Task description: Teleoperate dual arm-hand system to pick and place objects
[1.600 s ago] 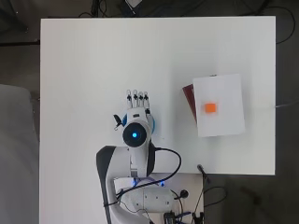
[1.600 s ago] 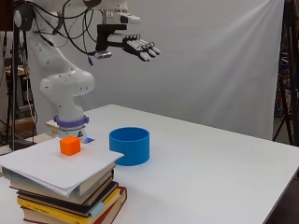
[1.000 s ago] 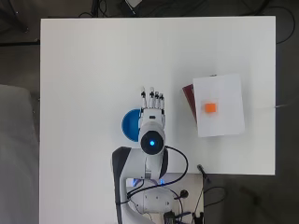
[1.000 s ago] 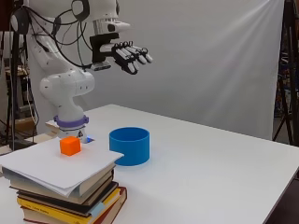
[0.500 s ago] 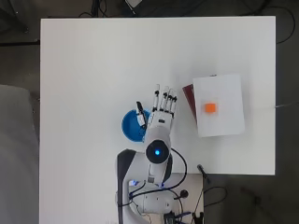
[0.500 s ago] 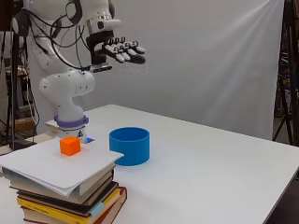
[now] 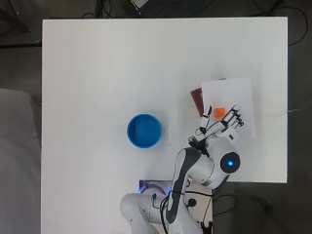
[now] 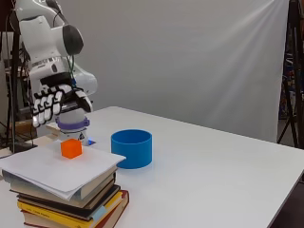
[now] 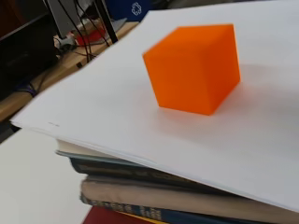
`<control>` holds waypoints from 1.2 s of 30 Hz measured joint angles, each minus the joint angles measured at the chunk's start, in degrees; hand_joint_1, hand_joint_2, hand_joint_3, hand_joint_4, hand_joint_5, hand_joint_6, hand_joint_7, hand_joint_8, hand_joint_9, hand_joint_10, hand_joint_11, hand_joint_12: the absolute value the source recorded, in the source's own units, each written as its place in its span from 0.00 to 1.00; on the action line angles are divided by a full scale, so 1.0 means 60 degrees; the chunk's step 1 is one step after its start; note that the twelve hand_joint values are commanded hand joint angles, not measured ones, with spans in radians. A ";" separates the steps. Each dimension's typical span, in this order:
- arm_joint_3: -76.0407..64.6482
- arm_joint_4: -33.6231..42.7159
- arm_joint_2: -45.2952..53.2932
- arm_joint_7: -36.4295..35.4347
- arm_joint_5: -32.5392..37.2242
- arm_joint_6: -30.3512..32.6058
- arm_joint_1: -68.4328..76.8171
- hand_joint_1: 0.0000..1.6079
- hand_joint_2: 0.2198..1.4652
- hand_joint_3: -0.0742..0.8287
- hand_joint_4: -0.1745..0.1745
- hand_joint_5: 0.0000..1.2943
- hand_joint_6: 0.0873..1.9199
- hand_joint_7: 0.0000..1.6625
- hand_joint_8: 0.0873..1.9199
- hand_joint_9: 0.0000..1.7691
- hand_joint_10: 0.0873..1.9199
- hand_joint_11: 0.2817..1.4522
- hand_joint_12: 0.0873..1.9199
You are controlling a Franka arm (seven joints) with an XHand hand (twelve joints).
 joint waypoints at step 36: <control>-0.0464 0.0430 0.2526 -0.4200 0.2374 0.0350 0.0360 0.62 0.74 0.09 1.00 0.71 0.57 0.79 1.00 0.85 1.00 0.65 0.93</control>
